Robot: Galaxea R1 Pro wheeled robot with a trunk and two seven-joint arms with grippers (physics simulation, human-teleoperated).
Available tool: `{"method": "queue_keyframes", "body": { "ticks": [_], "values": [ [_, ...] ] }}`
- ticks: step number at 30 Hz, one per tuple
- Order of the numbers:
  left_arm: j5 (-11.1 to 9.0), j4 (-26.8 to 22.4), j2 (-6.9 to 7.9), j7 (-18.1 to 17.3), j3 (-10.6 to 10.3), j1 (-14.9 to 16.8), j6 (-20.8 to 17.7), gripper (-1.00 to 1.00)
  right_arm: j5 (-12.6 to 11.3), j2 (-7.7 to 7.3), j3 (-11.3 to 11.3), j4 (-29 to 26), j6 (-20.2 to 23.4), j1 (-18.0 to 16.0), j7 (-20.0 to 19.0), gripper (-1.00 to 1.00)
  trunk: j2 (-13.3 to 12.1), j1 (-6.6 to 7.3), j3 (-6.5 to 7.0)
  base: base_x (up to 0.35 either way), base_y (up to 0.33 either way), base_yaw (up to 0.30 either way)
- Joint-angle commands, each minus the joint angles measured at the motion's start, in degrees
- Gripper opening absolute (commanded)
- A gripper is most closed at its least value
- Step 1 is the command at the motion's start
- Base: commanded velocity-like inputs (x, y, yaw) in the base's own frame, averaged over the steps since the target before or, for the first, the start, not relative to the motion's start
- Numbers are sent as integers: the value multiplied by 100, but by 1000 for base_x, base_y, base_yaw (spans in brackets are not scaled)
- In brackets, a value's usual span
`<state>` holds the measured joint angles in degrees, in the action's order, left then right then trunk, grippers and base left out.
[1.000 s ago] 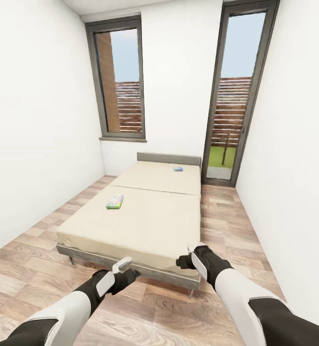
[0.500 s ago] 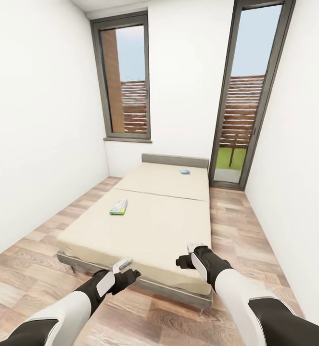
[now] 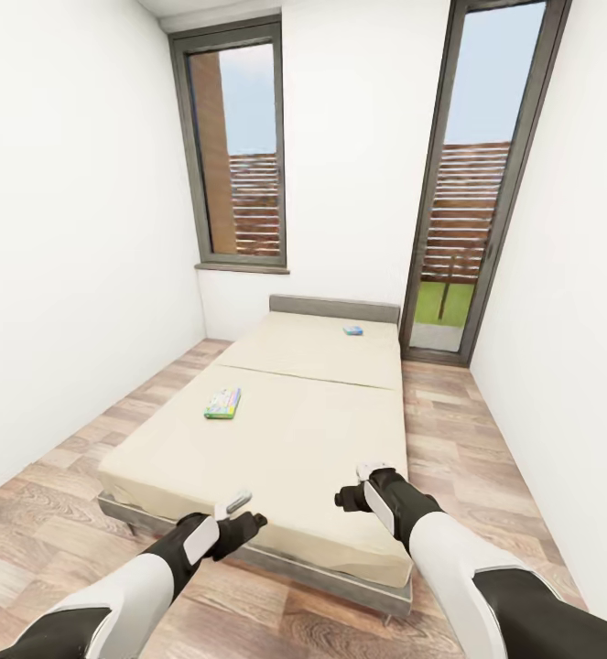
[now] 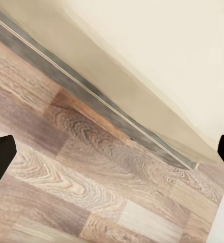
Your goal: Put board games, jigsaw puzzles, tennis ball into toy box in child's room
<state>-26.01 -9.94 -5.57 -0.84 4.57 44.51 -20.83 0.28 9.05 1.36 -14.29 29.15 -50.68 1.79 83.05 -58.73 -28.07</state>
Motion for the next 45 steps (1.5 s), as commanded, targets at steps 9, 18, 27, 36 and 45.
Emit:
{"method": "queue_keyframes", "body": {
  "ticks": [9,18,27,36,45],
  "values": [
    [17,-239,10,-31,45,-41,-35,100,-5,0,7,-12,71,-3,8,100,3,0,-6,2,-26,26],
    [17,-273,12,-37,36,-47,-35,100,-2,0,14,-12,80,-3,6,100,3,0,-6,0,-215,228],
    [17,-279,12,-18,31,-48,-41,100,0,0,8,-12,92,-3,20,100,3,0,-6,0,-260,280],
    [17,-280,12,17,34,-48,-43,100,-1,0,-1,-12,189,-3,29,100,3,0,-6,0,-268,289],
    [13,-280,10,30,40,-48,-44,100,-2,0,-3,-12,393,-6,38,100,3,0,-6,0,-149,294]
  ]
}}
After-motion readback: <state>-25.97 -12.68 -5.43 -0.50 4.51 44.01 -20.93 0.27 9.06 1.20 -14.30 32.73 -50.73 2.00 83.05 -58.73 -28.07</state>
